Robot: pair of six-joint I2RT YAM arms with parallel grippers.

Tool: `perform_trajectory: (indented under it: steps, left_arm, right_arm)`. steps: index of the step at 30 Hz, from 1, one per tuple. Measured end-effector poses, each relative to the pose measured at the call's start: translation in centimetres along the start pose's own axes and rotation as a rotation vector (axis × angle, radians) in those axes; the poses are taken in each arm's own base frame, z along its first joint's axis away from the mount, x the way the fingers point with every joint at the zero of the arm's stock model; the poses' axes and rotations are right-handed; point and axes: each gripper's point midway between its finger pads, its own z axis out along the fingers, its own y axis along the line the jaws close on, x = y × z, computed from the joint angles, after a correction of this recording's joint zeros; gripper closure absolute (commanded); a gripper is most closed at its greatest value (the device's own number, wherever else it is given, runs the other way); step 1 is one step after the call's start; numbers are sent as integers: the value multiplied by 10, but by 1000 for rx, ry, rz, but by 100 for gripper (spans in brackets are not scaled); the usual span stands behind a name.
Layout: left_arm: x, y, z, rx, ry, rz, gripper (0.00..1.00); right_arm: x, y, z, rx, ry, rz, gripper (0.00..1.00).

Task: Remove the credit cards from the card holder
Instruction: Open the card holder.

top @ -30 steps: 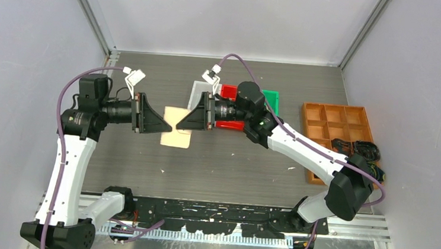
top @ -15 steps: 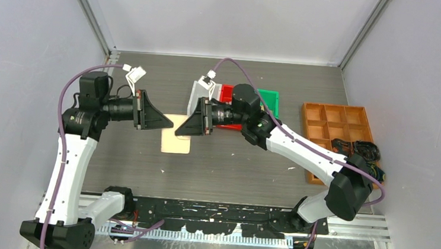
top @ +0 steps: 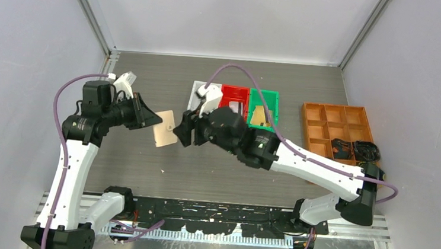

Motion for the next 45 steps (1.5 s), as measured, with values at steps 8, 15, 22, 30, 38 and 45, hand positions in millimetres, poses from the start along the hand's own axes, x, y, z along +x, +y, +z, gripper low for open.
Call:
perform_trajectory:
  steps: [8, 15, 22, 30, 38, 45]
  left_arm:
    - [4, 13, 0, -86, -10, -82, 100]
    - [7, 11, -1, -79, 2, -124, 100]
    - [8, 7, -1, -67, 9, -145, 100]
    - [8, 8, -2, -78, 8, -163, 100]
    - [10, 13, 0, -101, 20, -177, 100]
    - [10, 16, 1, -110, 23, -179, 100]
  right_arm:
    - [26, 14, 38, 196, 1, -229, 50]
    - [42, 5, 60, 292, 38, -336, 54]
    - [33, 3, 64, 329, 19, -362, 57]
    - [38, 2, 69, 365, 21, -391, 61]
    - [46, 4, 77, 412, 17, -436, 98]
    - [48, 2, 80, 460, 4, -458, 99]
